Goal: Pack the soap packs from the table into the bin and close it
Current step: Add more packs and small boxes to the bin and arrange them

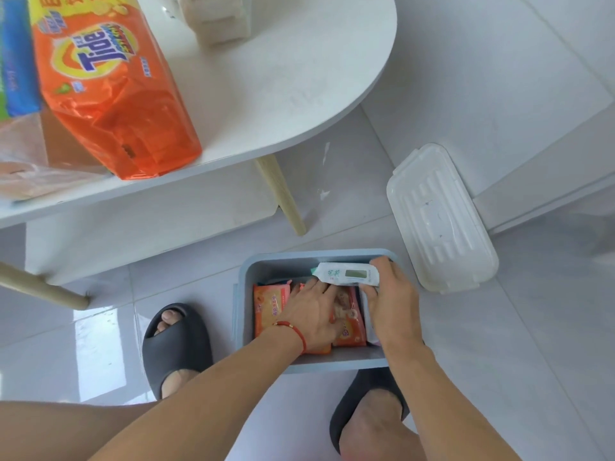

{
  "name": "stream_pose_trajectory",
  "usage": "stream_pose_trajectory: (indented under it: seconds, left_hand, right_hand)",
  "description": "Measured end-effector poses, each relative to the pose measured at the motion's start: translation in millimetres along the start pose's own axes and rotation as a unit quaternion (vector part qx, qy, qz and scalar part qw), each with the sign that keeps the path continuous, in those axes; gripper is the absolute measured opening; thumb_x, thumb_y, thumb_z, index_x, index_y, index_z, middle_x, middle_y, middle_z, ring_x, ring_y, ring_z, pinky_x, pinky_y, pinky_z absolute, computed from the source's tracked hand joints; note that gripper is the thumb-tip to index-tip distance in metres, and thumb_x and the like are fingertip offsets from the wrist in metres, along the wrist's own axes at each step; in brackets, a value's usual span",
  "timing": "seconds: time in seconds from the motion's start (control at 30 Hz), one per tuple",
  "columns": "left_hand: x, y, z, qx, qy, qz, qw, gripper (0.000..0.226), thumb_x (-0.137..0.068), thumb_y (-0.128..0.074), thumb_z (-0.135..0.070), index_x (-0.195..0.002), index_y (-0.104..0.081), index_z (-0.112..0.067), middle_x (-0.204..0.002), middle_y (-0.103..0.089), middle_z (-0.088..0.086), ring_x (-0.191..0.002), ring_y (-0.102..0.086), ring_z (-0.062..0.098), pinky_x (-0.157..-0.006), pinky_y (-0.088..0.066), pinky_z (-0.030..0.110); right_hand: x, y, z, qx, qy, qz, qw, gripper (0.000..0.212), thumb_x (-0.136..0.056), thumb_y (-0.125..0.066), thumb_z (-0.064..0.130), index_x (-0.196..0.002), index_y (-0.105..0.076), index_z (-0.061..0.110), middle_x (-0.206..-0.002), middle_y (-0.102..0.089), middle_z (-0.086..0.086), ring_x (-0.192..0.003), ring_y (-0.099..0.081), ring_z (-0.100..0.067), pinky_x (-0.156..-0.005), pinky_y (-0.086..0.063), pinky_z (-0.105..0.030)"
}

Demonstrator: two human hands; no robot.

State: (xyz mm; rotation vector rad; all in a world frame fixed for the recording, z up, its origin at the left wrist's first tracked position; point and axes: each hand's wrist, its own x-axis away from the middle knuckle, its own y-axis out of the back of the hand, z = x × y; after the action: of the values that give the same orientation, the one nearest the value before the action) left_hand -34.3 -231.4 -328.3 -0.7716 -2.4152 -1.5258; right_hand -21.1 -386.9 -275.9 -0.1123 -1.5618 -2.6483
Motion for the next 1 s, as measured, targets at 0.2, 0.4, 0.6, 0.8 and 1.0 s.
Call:
stream_pose_trajectory:
  seconds: [0.2, 0.4, 0.6, 0.8, 1.0]
  left_hand:
    - [18.2, 2.8, 6.6, 0.000, -0.032, -0.103, 0.994, 0.050, -0.088, -0.050, -0.038, -0.136, -0.052, -0.024, -0.136, -0.058, 0.000, -0.124, -0.053, 0.023, -0.105, -0.047, 0.042]
    - [27.7, -2.0, -1.8, 0.010, 0.016, -0.130, 0.991, 0.052, -0.092, -0.054, -0.035, -0.140, -0.042, -0.020, -0.135, -0.056, 0.004, -0.128, -0.048, 0.023, -0.114, -0.036, 0.045]
    - [23.8, 10.8, -10.2, -0.017, 0.060, -0.078, 0.995, 0.038, -0.097, -0.045, -0.036, -0.130, -0.045, -0.015, -0.133, -0.056, 0.010, -0.123, -0.050, 0.028, -0.112, -0.038, 0.041]
    - [17.6, 17.9, -10.5, -0.043, 0.064, -0.029, 0.997, 0.039, -0.100, -0.045, -0.034, -0.131, -0.042, -0.011, -0.134, -0.056, 0.014, -0.124, -0.050, 0.031, -0.111, -0.039, 0.042]
    - [11.6, 16.4, -6.7, 0.002, 0.060, -0.025, 0.998, 0.053, -0.094, -0.061, -0.034, -0.138, -0.041, -0.011, -0.137, -0.054, 0.014, -0.129, -0.047, 0.031, -0.113, -0.038, 0.040]
  right_hand:
    - [-13.3, -13.8, 3.7, 0.199, 0.009, 0.072, 0.977, 0.042, -0.092, -0.067, 0.003, -0.133, -0.058, -0.001, -0.121, -0.068, -0.019, -0.103, -0.070, -0.032, -0.081, -0.061, -0.040]
    - [2.9, -24.4, 12.7, 0.273, 0.064, 0.081, 0.957, 0.063, -0.084, -0.073, 0.002, -0.142, -0.048, 0.003, -0.138, -0.051, -0.020, -0.125, -0.053, -0.035, -0.094, -0.056, -0.041]
    - [3.6, -35.3, -9.9, 0.283, 0.094, 0.184, 0.937, 0.071, -0.099, -0.052, 0.011, -0.162, -0.018, 0.011, -0.161, -0.028, -0.015, -0.144, -0.038, -0.031, -0.117, -0.037, -0.040]
    - [-0.1, -40.3, -11.1, 0.299, 0.064, 0.222, 0.926, 0.066, -0.104, -0.046, 0.016, -0.163, -0.014, 0.011, -0.166, -0.020, -0.017, -0.151, -0.030, -0.031, -0.124, -0.025, -0.039]
    - [-4.7, -45.4, 3.5, 0.214, 0.119, 0.243, 0.939, 0.067, -0.102, -0.051, 0.014, -0.162, -0.022, 0.018, -0.170, -0.016, -0.005, -0.155, -0.020, -0.023, -0.125, -0.021, -0.038]
